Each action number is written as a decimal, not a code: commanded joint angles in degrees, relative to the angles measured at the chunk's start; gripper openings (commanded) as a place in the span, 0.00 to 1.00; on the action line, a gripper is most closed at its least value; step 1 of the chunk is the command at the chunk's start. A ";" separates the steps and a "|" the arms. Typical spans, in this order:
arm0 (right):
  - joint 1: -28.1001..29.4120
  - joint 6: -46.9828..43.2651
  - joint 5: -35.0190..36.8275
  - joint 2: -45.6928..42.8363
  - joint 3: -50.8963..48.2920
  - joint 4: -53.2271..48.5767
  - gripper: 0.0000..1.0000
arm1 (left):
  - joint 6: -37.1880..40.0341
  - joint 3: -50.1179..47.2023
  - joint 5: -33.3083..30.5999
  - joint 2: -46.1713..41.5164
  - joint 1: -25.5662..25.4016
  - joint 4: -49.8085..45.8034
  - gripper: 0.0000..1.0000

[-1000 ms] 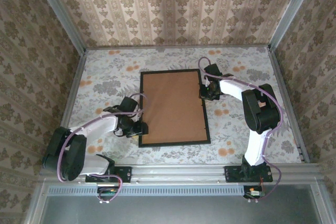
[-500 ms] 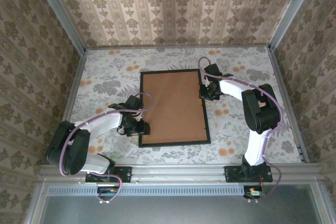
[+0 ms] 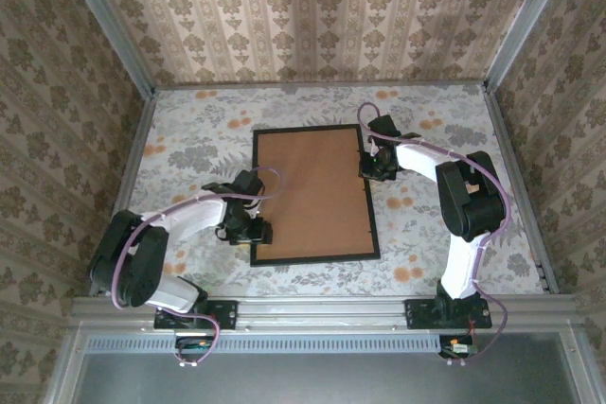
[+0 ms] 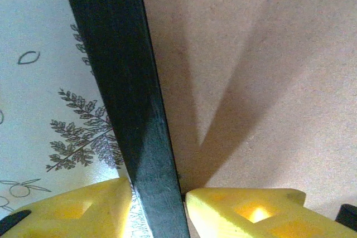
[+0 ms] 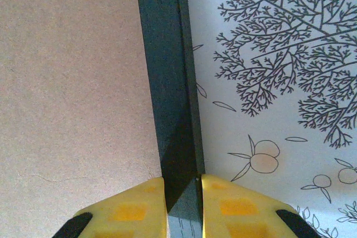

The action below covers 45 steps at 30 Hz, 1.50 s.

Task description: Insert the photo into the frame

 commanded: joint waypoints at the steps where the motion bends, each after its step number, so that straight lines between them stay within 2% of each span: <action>1: 1.40 1.18 -2.44 2.86 -1.15 -1.92 0.18 | 2.01 0.09 1.61 3.45 -1.53 7.81 0.56; 17: 1.66 1.19 -2.34 2.76 -1.29 -2.01 0.18 | 4.79 5.25 -3.04 10.42 -4.99 3.69 0.58; 24: 1.58 1.03 -2.16 2.68 -1.30 -2.18 0.18 | 5.03 6.20 -5.99 6.18 -4.54 1.75 0.59; 36: 1.17 0.48 -2.25 2.31 0.26 -3.04 0.21 | 6.77 6.17 -4.29 -4.08 3.12 -0.09 0.59; 42: 0.75 0.04 -3.60 -0.13 2.37 -3.75 0.33 | 5.17 2.86 -0.34 -6.85 10.85 6.15 0.59; 45: 0.23 -0.28 -4.51 -2.47 3.17 -4.28 0.39 | 1.90 -0.10 5.03 -8.16 14.79 12.86 0.59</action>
